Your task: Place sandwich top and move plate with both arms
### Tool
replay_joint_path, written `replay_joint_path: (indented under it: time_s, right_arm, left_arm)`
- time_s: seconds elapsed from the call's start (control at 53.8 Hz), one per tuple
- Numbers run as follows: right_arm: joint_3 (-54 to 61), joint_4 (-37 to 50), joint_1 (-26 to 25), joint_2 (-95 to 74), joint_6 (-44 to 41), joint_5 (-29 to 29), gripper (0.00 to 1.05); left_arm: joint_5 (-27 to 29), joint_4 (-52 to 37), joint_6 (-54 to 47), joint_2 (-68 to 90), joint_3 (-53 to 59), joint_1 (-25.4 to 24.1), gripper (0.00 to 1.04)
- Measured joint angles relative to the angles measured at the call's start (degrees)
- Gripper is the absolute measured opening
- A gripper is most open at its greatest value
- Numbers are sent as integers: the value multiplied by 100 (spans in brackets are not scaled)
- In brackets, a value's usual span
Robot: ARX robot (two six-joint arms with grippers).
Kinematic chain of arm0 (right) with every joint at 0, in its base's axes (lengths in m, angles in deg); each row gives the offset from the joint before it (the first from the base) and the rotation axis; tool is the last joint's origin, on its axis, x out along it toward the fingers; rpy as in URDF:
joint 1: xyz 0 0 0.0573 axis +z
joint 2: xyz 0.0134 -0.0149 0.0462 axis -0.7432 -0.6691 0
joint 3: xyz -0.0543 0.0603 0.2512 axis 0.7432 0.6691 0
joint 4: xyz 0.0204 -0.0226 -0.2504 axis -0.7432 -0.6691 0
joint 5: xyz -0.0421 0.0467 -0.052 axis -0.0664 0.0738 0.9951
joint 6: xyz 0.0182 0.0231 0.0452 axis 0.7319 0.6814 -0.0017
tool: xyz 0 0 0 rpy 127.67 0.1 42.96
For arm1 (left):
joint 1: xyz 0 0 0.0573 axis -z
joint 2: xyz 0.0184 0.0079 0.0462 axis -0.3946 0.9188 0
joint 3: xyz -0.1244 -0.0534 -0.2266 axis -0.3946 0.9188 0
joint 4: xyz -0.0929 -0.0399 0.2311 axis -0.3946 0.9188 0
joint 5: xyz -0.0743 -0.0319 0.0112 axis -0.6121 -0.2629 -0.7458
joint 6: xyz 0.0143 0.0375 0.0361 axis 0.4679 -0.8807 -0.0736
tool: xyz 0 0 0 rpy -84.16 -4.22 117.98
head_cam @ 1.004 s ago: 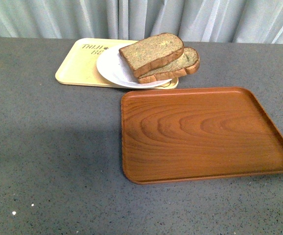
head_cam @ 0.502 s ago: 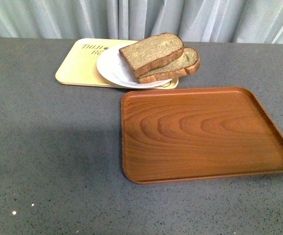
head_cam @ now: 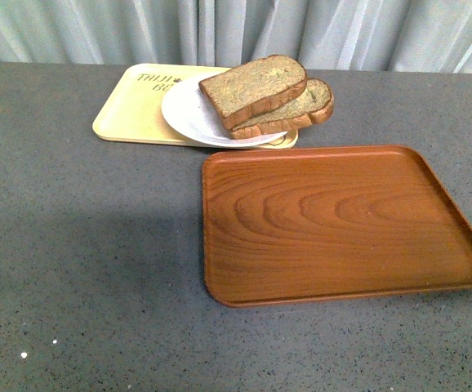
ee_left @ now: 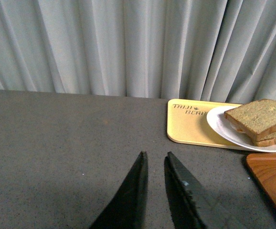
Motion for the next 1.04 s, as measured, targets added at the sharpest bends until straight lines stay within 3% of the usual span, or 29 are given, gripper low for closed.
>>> replay_joint_path:
  time_s: [0.242, 0.446, 1.041]
  right_arm:
    - [0, 0, 0, 0, 0, 2, 96]
    - [0, 0, 0, 0, 0, 2, 96]
    - [0, 0, 0, 0, 0, 2, 96]
  left_arm:
    - [-2, 0, 0, 0, 0, 0, 60]
    - [0, 0, -15, 0, 0, 0, 98]
    - [0, 0, -13, 0, 0, 0, 96]
